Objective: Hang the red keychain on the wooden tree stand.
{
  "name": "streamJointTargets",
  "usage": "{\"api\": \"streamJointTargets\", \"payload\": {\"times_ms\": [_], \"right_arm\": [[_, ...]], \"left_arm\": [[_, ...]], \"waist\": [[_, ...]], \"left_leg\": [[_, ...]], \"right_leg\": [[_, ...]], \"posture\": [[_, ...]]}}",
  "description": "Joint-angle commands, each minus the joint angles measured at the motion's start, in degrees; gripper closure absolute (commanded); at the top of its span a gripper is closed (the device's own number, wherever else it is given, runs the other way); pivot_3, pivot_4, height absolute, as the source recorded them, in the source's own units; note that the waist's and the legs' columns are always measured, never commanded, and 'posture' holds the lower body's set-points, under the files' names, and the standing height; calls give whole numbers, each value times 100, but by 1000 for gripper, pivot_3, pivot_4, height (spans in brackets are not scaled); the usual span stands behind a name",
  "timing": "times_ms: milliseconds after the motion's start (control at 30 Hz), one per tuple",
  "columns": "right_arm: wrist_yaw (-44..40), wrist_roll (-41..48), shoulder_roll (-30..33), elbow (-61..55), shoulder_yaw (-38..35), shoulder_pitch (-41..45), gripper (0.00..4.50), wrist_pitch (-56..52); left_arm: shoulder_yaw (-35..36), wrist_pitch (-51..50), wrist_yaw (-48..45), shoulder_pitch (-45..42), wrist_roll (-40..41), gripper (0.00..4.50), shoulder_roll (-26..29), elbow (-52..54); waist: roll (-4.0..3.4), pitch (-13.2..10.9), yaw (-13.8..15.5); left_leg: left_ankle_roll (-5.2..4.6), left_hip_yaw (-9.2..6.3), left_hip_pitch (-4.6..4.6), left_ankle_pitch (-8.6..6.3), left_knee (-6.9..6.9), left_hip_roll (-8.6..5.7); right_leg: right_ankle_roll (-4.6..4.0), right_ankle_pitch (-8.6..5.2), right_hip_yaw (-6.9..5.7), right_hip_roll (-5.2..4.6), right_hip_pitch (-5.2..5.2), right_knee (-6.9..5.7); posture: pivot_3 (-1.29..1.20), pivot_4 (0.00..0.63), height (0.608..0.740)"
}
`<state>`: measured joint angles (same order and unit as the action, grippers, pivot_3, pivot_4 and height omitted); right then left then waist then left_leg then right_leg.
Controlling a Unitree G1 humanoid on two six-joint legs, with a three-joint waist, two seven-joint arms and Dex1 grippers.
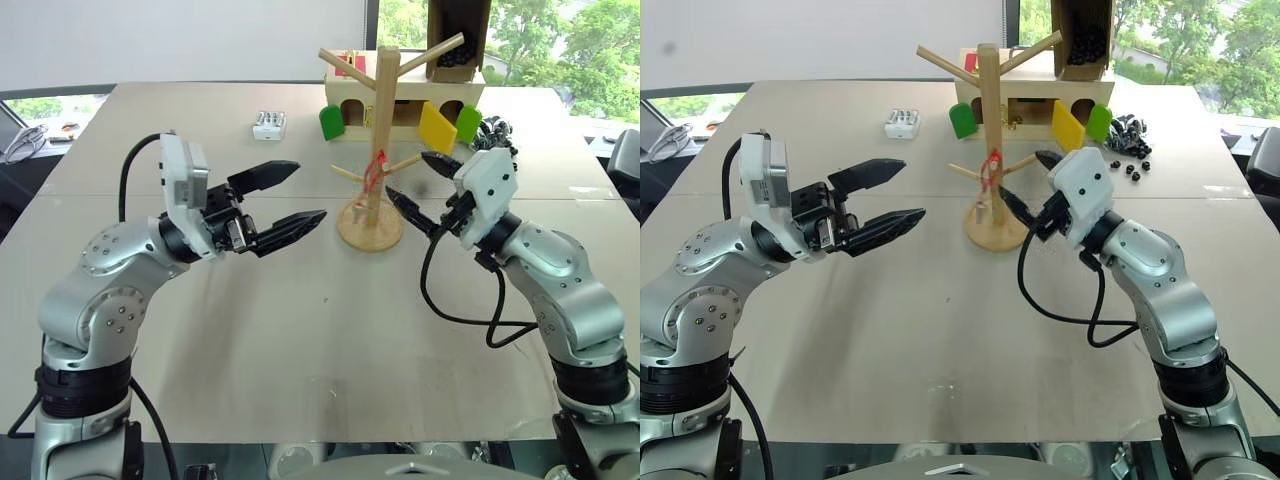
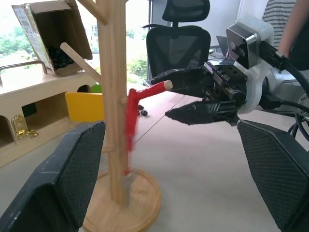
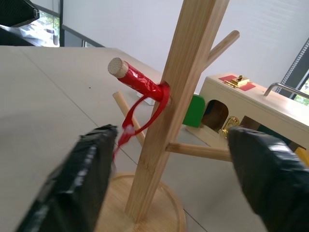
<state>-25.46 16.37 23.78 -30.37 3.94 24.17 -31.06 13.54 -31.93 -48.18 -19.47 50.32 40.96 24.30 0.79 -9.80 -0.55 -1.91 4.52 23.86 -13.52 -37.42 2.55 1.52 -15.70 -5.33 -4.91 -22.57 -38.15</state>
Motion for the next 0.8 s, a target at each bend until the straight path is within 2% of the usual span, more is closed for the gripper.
{"api": "streamJointTargets", "payload": {"times_ms": [33, 100, 300, 433, 600, 800], "right_arm": [[467, 203, -314, 97, -615, -62, 19, -82], [753, 84, -455, 419, -913, -298, 19, 40], [1550, -351, -790, 1553, -1582, -895, 19, 758], [1947, -592, -936, 2474, -1923, -1226, 19, 1418], [2063, -772, -1057, 3281, -1966, -1437, 19, 2282], [1990, -842, -1167, 3702, -1853, -1490, 19, 3063]], "left_arm": [[41, 212, 589, -65, -483, 0, -202, -98], [-33, 188, 1305, -46, -951, 0, -506, -470], [-129, 1411, 2902, 443, -2617, 0, -1738, -1373], [-318, 1802, 3471, 841, -3269, 0, -2334, -1862], [-288, 2401, 3634, 1056, -3616, 0, -2667, -2525], [-126, 3125, 3579, 1021, -3717, 0, -2712, -3280]], "waist": [[0, 0, 3], [6, 5, 35], [12, 6, 74], [14, 11, 85], [13, 11, 77], [0, 25, 31]], "left_leg": [[0, 0, 0, 0, 0, 0], [0, -1, -4, 0, -1, 0], [-1, 3, -3, 0, -2, -13], [-1, 8, -5, 0, -1, -12], [-1, 11, -9, 0, -1, -8], [-2, 17, -26, 0, -2, -6]], "right_leg": [[0, 0, 0, 0, 0, -1], [-1, 0, 0, 0, 5, -3], [2, 4, 5, -7, 4, -6], [1, 5, 9, -7, 2, -8], [1, 5, 11, -7, -2, -17], [1, 5, 21, -7, -2, -42]], "posture": [[0, 150, 740], [0, 150, 740], [0, 150, 740], [0, 150, 740], [0, 150, 740], [0, 150, 740]]}}
